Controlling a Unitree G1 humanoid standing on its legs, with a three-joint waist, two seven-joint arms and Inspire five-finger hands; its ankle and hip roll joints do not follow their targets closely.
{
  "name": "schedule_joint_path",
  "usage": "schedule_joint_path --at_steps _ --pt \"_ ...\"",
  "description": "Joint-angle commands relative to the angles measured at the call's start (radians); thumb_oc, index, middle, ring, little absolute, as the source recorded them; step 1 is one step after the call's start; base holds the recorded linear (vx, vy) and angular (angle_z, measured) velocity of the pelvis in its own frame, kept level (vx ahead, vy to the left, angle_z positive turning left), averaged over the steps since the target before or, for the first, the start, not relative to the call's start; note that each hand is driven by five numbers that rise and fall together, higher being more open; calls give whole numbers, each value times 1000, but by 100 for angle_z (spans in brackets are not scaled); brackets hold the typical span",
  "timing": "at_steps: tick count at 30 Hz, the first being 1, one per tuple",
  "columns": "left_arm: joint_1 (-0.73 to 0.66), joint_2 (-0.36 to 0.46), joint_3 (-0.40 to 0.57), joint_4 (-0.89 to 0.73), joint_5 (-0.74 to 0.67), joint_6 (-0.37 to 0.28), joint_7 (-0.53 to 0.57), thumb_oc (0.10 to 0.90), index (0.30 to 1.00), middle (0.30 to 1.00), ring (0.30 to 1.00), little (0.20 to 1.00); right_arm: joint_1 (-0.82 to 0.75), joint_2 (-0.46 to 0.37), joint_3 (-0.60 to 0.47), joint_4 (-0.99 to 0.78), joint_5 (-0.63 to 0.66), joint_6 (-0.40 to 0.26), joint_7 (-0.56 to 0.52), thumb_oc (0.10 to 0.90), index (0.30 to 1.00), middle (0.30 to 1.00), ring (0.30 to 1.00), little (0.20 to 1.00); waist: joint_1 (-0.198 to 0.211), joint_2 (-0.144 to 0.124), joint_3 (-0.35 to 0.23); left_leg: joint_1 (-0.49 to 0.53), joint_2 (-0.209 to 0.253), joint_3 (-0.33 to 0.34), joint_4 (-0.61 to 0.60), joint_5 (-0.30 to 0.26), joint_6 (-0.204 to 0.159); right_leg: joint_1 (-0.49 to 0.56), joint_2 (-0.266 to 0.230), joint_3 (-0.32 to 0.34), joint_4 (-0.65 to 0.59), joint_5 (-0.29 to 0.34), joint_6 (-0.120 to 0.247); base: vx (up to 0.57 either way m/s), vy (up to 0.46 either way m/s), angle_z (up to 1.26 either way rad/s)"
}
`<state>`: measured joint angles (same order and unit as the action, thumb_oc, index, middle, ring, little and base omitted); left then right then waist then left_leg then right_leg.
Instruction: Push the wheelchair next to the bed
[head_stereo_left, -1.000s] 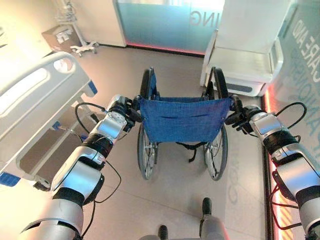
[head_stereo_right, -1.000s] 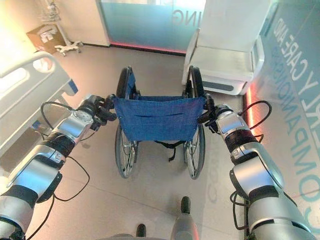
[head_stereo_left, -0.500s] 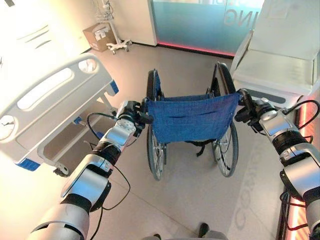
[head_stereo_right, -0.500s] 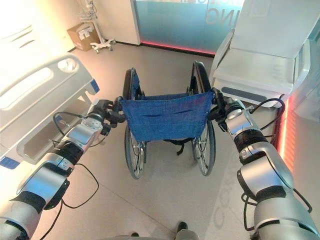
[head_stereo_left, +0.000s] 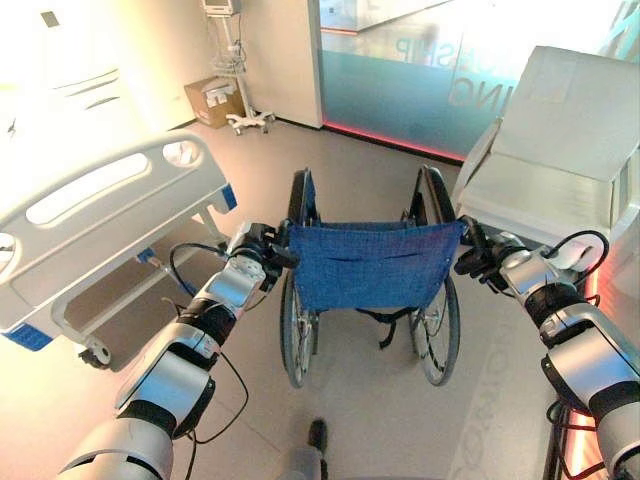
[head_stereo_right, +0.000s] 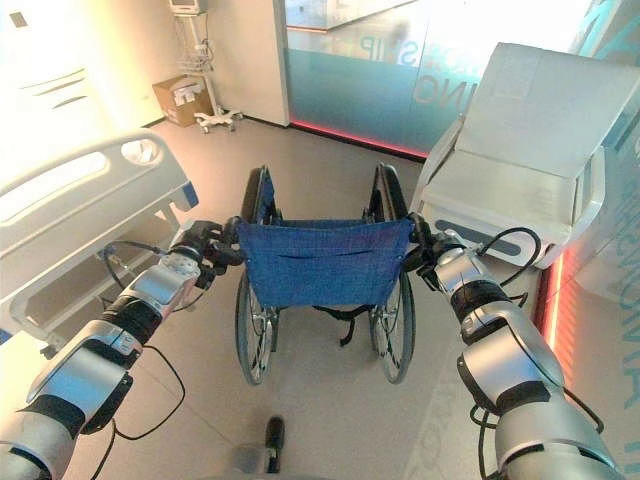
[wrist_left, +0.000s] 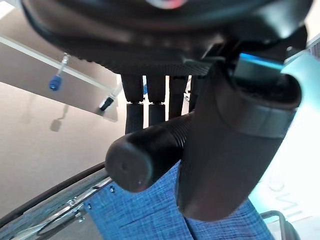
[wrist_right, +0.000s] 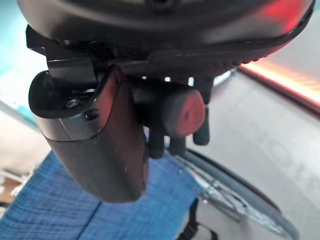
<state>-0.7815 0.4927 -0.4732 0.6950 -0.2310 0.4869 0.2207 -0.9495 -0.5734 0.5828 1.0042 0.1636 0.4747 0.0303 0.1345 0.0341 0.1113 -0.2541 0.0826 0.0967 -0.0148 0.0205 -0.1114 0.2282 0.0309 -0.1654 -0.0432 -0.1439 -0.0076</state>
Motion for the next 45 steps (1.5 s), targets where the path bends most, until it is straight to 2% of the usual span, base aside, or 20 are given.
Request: schedule_joint_path --at_steps 1,2,4,8,10,13,14,15,18,19,22,23,25,29,31,35,37,39,42,45 --pt "76 51 -73 93 68 -29 -66 400 300 300 300 300 -117 -118 76 -98 -136 -206 0 400 300 300 300 300 -30 -33 26 58 -30 17 42 102 44 4 -38 7 120 -55 80 412 147 -46" --pt "63 60 -76 112 71 -36 -96 400 300 300 300 300 -94 -117 65 -97 -141 -223 1 400 300 300 300 300 -24 -41 15 36 -63 2 122 51 63 2 -60 -9 151 -72 88 343 96 -16" --pt "53 72 -82 125 77 -41 -106 400 300 300 300 300 -83 -110 57 -96 -120 -222 -16 400 300 300 300 300 -20 -44 5 54 -75 11 134 22 81 -17 -82 -30 188 -76 104 332 92 -8" --pt "12 74 -100 164 80 -45 -115 400 300 300 300 300 -88 -89 43 -61 -109 -238 -23 400 300 300 300 300 -14 -50 -15 61 -95 17 134 10 95 -35 -113 -55 250 -68 128 267 90 -14" --pt "-19 62 -117 175 79 -32 -114 400 300 300 300 300 -87 -75 32 -36 -124 -267 -26 400 300 300 300 300 -13 -52 -33 72 -126 13 110 2 121 -57 -144 -41 393 7 160 246 127 9" --pt "-28 46 -128 178 82 -16 -104 400 300 300 300 300 -74 -71 27 -38 -131 -288 -29 400 300 300 300 300 -20 -47 -47 101 -143 11 82 -1 131 -95 -158 -32 505 57 168 308 114 -7" --pt "-19 31 -130 169 88 -8 -96 400 300 300 300 300 -58 -76 24 -51 -140 -301 -26 400 300 300 300 300 -33 -45 -52 132 -149 17 73 -11 136 -144 -163 -34 577 108 175 366 85 3" --pt "-10 22 -128 163 87 -5 -86 400 300 300 300 300 -54 -74 24 -55 -147 -311 -21 400 300 300 300 300 -39 -43 -52 152 -150 19 69 -16 136 -179 -176 -39 579 140 175 345 66 11" --pt "20 5 -106 148 104 -6 -69 400 300 300 300 300 -58 -69 29 -56 -161 -325 -8 400 300 300 300 300 -59 -28 -33 232 -141 16 50 -27 130 -268 -185 -54 504 135 159 328 -82 -21" --pt "36 2 -94 136 118 -5 -68 400 300 300 300 300 -58 -68 32 -72 -171 -313 -12 400 300 300 300 300 -71 -30 -22 274 -144 0 44 -56 129 -343 -207 -68 380 185 154 264 -178 -38" --pt "28 16 -85 139 125 -15 -86 400 300 300 300 300 -78 -78 36 -93 -168 -298 -14 400 300 300 300 300 -88 -47 4 315 -160 -34 58 -124 130 -412 -254 -62 164 262 173 379 -297 -3" --pt "18 20 -90 147 115 -23 -90 400 300 300 300 300 -93 -85 35 -97 -176 -295 -9 400 300 300 300 300 -96 -48 16 329 -167 -67 72 -154 134 -427 -261 -39 49 289 189 283 -214 58" --pt "11 21 -95 149 107 -30 -93 400 300 300 300 300 -114 -87 39 -97 -188 -286 -9 400 300 300 300 300 -97 -48 22 322 -178 -101 98 -176 141 -427 -255 -4 9 289 194 313 -272 87" --pt "34 10 -95 151 112 -49 -100 400 300 300 300 300 -132 -93 62 -84 -190 -284 -16 400 300 300 300 300 -99 -71 19 303 -194 -119 178 -221 146 -409 -240 38 58 280 200 335 -364 82" --pt "74 -7 -93 139 115 -49 -91 400 300 300 300 300 -121 -103 64 -78 -171 -280 -12 400 300 300 300 300 -105 -78 4 326 -158 -109 204 -237 130 -405 -224 24 149 233 190 406 -433 66" --pt "106 -32 -100 128 97 -35 -71 400 300 300 300 300 -100 -125 76 -94 -182 -289 13 400 300 300 300 300 -123 -90 -21 363 -77 -68 240 -190 84 -362 -192 -32 157 199 154 325 -387 54" --pt "96 -41 -103 136 90 -40 -80 400 300 300 300 300 -109 -138 92 -76 -194 -309 14 400 300 300 300 300 -132 -91 -39 375 -43 -47 282 -104 54 -342 -168 -73 144 182 126 228 -317 32" --pt "87 -44 -110 143 77 -42 -86 400 300 300 300 300 -119 -155 104 -77 -204 -314 19 400 300 300 300 300 -133 -97 -47 365 -28 -22 350 -37 36 -321 -158 -110 135 165 100 168 -286 40" --pt "88 -51 -115 151 65 -56 -88 400 300 300 300 300 -128 -174 127 -62 -201 -326 17 400 300 300 300 300 -125 -108 -44 321 -19 5 455 24 23 -276 -138 -158 131 127 61 191 -294 40" --pt "97 -57 -113 140 81 -46 -96 400 300 300 300 300 -128 -181 133 -57 -189 -330 15 400 300 300 300 300 -91 -110 -17 247 -58 4 442 -22 42 -222 -128 -170 136 101 65 236 -240 42"
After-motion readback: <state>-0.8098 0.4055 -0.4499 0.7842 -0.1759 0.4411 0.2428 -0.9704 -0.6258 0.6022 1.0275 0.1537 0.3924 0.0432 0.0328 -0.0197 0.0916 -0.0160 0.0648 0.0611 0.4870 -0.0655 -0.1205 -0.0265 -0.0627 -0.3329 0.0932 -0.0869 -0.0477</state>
